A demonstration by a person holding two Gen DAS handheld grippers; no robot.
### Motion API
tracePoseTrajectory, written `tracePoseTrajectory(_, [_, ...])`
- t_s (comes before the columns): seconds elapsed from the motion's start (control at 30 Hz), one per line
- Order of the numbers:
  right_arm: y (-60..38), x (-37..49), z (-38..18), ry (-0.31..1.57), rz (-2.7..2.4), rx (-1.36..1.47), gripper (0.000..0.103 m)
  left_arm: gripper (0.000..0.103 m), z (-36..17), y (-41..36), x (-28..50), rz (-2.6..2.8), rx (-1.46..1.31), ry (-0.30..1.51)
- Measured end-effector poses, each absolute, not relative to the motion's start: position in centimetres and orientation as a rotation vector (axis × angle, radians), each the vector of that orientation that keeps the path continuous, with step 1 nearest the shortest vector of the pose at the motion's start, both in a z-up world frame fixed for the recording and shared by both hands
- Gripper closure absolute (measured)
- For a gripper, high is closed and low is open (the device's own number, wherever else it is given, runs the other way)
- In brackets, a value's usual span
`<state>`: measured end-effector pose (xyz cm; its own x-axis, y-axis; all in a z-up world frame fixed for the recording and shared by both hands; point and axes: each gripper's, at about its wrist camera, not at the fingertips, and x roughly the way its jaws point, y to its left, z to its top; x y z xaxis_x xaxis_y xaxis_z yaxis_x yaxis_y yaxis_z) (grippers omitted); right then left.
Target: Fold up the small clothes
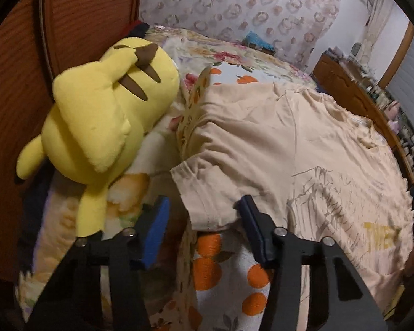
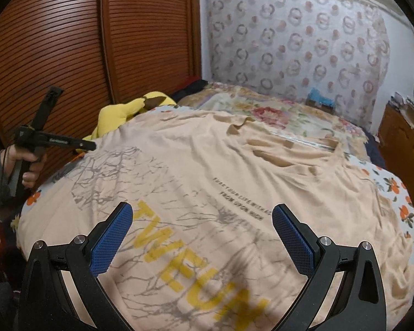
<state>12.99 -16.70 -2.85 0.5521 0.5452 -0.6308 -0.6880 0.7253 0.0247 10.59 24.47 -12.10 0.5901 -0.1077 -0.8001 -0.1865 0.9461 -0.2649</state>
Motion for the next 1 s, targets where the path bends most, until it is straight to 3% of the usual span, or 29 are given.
tracePoseTrajectory(0.03, [-16.5, 12.8, -3.0, 0.661, 0.745, -0.238, 0.0, 0.063, -12.0, 24.5, 10.5, 0.033, -0.351, 0.94])
tracePoseTrajectory(0.1, [-16.3, 12.5, -3.3, 0.663, 0.753, -0.248, 0.0, 0.083, -11.7, 24.4, 10.5, 0.022, -0.342, 0.934])
tracePoseTrajectory(0.2, [-16.2, 12.2, -3.5, 0.662, 0.754, -0.262, 0.0, 0.094, -10.6, 23.5, 10.3, 0.027, -0.261, 0.906])
tracePoseTrajectory(0.43, [-17.0, 12.3, -3.5, 0.661, 0.744, -0.241, 0.0, 0.097, -6.1, 20.7, 9.9, 0.003, -0.142, 0.775])
tracePoseTrajectory(0.87, [-19.8, 13.4, -2.8, 0.649, 0.686, -0.217, 0.0, 0.097, -2.1, 10.5, 9.1, -0.205, -0.024, 0.729])
tracePoseTrajectory(0.93, [-20.1, 13.6, -2.7, 0.649, 0.679, -0.217, 0.0, 0.094, -2.0, 10.5, 8.6, -0.198, -0.021, 0.729])
tracePoseTrajectory(1.0, [-20.2, 13.7, -2.6, 0.649, 0.68, -0.215, 0.0, 0.08, -2.1, 10.7, 8.2, -0.177, -0.014, 0.723])
